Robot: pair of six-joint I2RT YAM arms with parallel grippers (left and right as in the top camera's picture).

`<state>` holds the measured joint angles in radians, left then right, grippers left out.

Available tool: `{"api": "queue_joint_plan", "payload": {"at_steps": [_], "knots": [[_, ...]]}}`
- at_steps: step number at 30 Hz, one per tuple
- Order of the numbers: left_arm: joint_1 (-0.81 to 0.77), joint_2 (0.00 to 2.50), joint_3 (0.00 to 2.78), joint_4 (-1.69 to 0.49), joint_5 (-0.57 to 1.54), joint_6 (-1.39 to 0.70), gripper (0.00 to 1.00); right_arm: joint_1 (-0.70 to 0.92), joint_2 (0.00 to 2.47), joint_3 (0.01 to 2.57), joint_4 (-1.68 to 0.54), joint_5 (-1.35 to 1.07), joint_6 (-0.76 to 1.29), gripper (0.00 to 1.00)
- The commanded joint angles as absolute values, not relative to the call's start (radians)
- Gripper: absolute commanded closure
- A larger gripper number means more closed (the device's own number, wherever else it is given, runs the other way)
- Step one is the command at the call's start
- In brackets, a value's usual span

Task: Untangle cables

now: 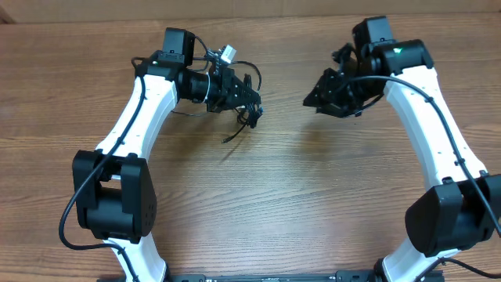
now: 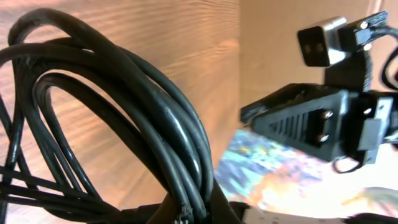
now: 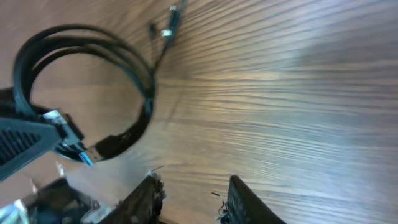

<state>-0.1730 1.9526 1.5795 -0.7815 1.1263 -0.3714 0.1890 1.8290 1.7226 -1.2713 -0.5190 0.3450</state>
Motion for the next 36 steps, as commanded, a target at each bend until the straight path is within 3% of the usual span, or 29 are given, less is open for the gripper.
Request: {"api": "queue_joint_plan", "payload": {"at_steps": [1, 8, 13, 22, 36], "knots": [[-0.183, 1.929, 1.588, -0.779, 1.265, -0.453, 0.96, 0.234, 1.814, 1.734, -1.246, -0.606, 0.289, 0.67], [-0.184, 1.929, 1.588, -0.77, 1.249, -0.493, 0.96, 0.312, 1.814, 1.734, -1.188, -0.634, 0.292, 0.67], [-0.186, 1.929, 1.588, -0.76, 1.194, -0.534, 0.96, 0.348, 1.822, 1.711, -1.111, -0.572, 0.433, 0.78], [-0.205, 1.929, 1.588, -0.743, 1.177, -0.589, 0.96, 0.365, 1.828, 1.674, -1.076, -0.569, 0.469, 0.78], [-0.22, 1.929, 1.588, -0.611, 1.442, -0.79, 0.93, 0.472, 1.847, 1.564, -0.909, -0.562, 0.577, 0.82]]}}
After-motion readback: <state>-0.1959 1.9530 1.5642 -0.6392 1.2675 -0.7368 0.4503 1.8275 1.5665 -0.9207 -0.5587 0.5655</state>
